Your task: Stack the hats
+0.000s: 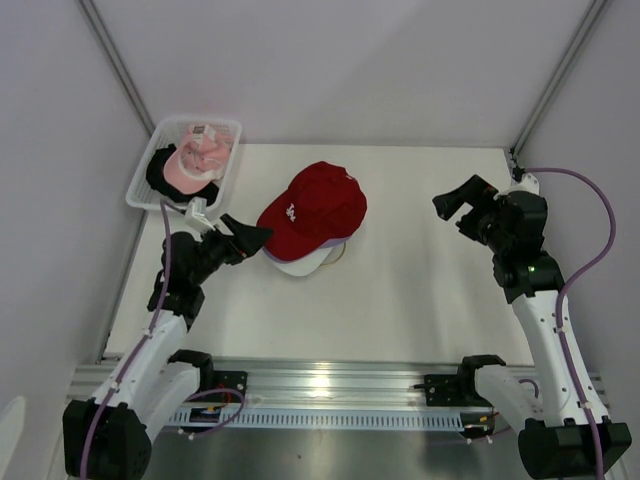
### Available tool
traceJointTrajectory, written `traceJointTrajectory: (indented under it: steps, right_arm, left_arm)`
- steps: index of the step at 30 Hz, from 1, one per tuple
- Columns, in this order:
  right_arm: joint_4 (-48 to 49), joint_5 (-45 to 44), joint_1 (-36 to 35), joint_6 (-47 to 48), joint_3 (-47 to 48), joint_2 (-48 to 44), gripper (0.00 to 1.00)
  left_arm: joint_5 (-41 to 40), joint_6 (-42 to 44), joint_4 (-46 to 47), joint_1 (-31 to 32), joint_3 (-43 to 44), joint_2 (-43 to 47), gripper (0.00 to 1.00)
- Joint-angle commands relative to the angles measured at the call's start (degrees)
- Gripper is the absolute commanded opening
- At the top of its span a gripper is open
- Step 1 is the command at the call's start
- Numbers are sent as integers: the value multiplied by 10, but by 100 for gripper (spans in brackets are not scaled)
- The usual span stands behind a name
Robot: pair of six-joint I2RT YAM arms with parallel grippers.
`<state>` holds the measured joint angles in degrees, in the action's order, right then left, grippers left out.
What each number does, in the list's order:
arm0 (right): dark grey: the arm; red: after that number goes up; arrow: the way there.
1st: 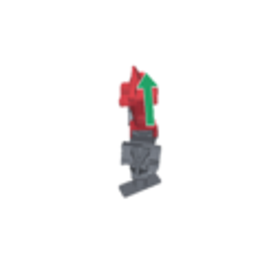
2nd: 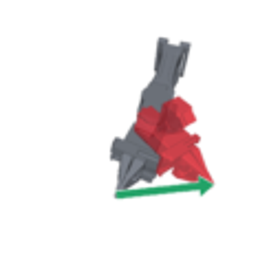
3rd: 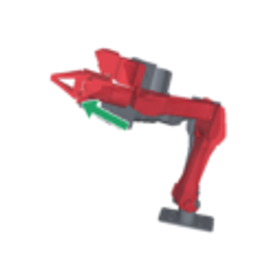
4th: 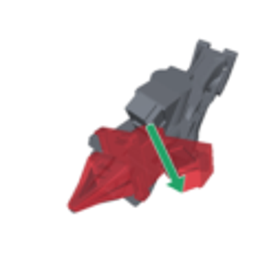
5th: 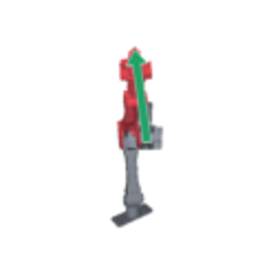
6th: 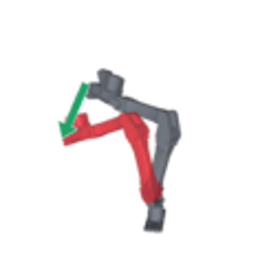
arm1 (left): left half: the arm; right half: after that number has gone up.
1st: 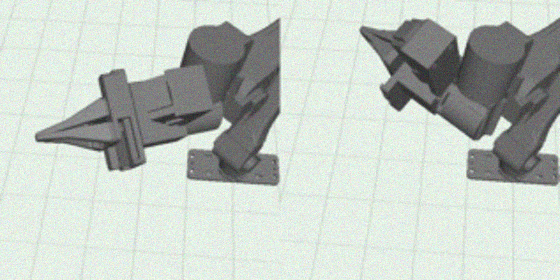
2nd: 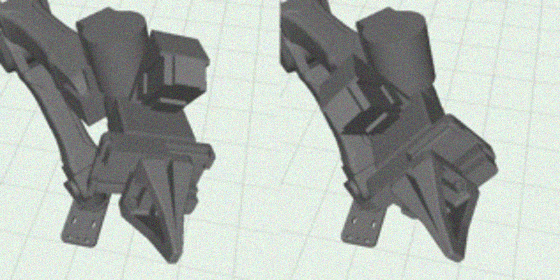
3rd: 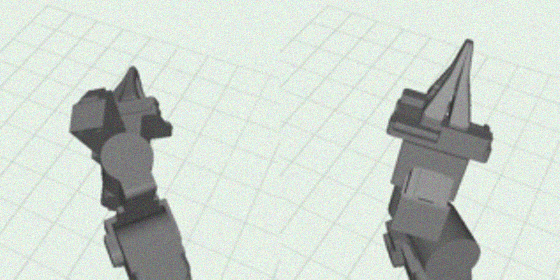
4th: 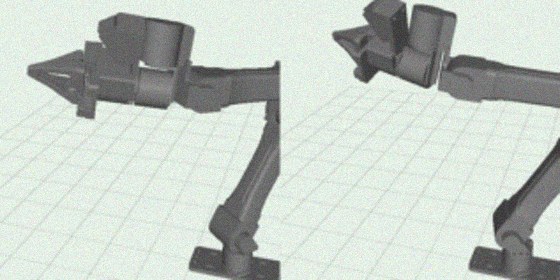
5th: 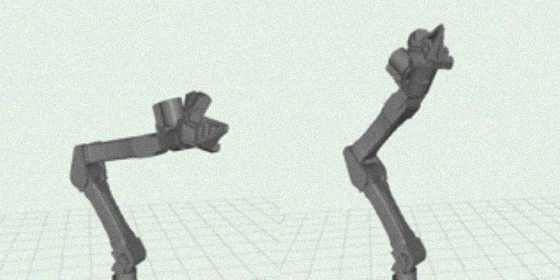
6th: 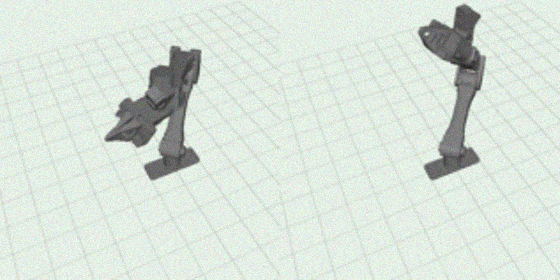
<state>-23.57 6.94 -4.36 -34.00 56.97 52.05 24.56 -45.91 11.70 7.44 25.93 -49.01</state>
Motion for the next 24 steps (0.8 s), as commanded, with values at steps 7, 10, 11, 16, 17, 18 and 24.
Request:
traceJointTrajectory:
  steps: [7,10,11,16,17,18,24]
  right_arm:
    - [5,0,2,1,-7,-7,100]
    - [2,0,2,0,-5,-9,100]
    - [1,-3,1,1,-5,-11,100]
    - [-1,-10,1,4,-5,-17,100]
    - [0,-8,1,3,-5,-15,100]
    - [2,-6,1,3,-5,-14,100]
    - [1,-6,1,0,-5,-14,100]
  left_arm:
    - [4,-3,-31,-5,39,23,86]
    - [8,-21,-6,-4,30,-5,84]
    - [2,-23,-5,-4,27,-6,84]
    - [-1,-40,11,-5,5,-9,83]
    - [2,-44,29,-4,3,-19,82]
    - [4,-56,40,-5,-1,-25,81]
    - [12,-73,91,-4,-3,-71,72]
